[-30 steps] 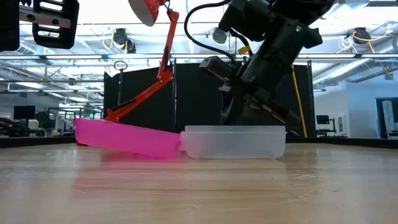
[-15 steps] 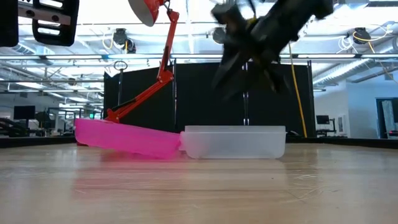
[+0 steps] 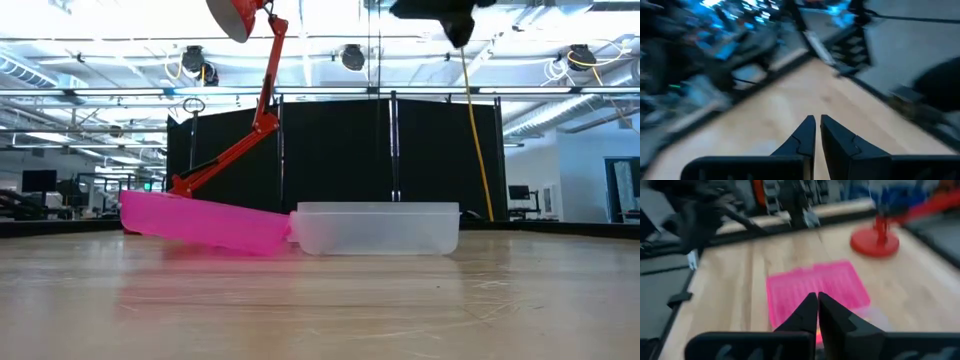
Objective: Pick & place school supplies into a supply box
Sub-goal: Return to Home Position
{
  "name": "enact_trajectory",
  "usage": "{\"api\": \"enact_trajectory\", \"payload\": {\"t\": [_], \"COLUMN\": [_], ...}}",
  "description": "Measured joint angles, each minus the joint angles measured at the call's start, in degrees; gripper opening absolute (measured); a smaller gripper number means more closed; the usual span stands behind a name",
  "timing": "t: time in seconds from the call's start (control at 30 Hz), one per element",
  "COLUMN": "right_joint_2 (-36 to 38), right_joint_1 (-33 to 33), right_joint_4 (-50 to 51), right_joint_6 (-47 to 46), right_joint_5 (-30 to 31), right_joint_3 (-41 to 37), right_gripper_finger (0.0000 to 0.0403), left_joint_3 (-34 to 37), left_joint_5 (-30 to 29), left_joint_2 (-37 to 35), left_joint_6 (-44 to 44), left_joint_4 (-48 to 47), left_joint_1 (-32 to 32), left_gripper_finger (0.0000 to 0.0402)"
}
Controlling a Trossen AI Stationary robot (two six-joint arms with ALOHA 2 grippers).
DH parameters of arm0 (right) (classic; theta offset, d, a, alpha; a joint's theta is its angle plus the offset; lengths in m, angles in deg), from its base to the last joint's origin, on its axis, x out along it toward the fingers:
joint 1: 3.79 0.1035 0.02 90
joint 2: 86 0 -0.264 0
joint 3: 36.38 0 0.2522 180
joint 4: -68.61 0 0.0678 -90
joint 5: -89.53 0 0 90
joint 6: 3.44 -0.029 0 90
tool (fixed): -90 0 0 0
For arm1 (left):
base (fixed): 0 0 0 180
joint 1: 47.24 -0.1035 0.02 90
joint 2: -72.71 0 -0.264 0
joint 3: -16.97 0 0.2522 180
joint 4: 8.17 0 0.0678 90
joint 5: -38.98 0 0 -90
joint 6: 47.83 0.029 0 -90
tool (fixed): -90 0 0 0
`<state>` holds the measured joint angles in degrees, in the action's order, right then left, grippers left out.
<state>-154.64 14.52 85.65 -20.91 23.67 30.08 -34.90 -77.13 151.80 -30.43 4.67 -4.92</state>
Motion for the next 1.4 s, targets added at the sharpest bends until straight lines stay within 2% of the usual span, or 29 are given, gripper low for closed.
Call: {"api": "enact_trajectory", "payload": {"t": [0.1,0.2,0.37,0.5,0.6,0.7,0.9,0.97,1.13,1.23,1.4], "right_joint_2": [4.5,8.4,13.8,18.8,22.6,25.5,28.2,29.3,33.2,35.1,40.1], "right_joint_1": [0.7,1.1,0.8,0.8,0.8,0.3,-5.2,-7.8,-13.4,-14.6,-14.6], "right_joint_4": [-5.7,-10.3,-13.8,-14.2,-15.5,-15.3,-27.3,-26.5,-16.8,-12.4,-6.1], "right_joint_6": [6.9,13.1,18.0,19.4,19.5,21.6,22.6,21.9,19.7,19.0,16.5], "right_joint_5": [-0.1,-0.4,-0.5,-3.5,-3.6,-5.1,-12.7,-16.3,-21.2,-21.5,-21.4], "right_joint_3": [-5.1,-10.9,-18.5,-21.9,-23.9,-25.5,-28.2,-28.2,-28.3,-28.9,-31.0], "right_gripper_finger": [0.0001,0.0002,0.0001,0.0001,0.0001,0.0001,0.0000,0.0000,0.0000,0.0000,0.0000], "left_joint_3": [0.0,0.0,0.0,0.0,0.0,0.0,0.1,0.5,4.5,9.5,18.4], "left_joint_5": [-1.5,-1.9,-9.2,-9.5,-9.9,-6.4,12.3,14.5,11.9,13.0,8.3], "left_joint_2": [-4.7,-9.8,-18.9,-26.9,-33.1,-37.3,-38.5,-38.3,-43.0,-48.2,-60.5], "left_joint_6": [4.4,4.1,5.0,7.5,7.5,7.5,5.1,5.3,5.4,4.5,0.9], "left_joint_4": [-2.2,-4.1,-8.0,-20.1,-26.9,-29.6,-29.6,-29.7,-30.4,-31.4,-29.7], "left_joint_1": [-1.5,-3.3,-5.1,-5.3,-6.1,-9.6,-21.9,-25.2,-30.9,-31.9,-30.7], "left_gripper_finger": [0.0037,0.0037,0.0036,0.0007,0.0007,0.0004,0.0003,0.0004,0.0002,0.0002,0.0001]}}
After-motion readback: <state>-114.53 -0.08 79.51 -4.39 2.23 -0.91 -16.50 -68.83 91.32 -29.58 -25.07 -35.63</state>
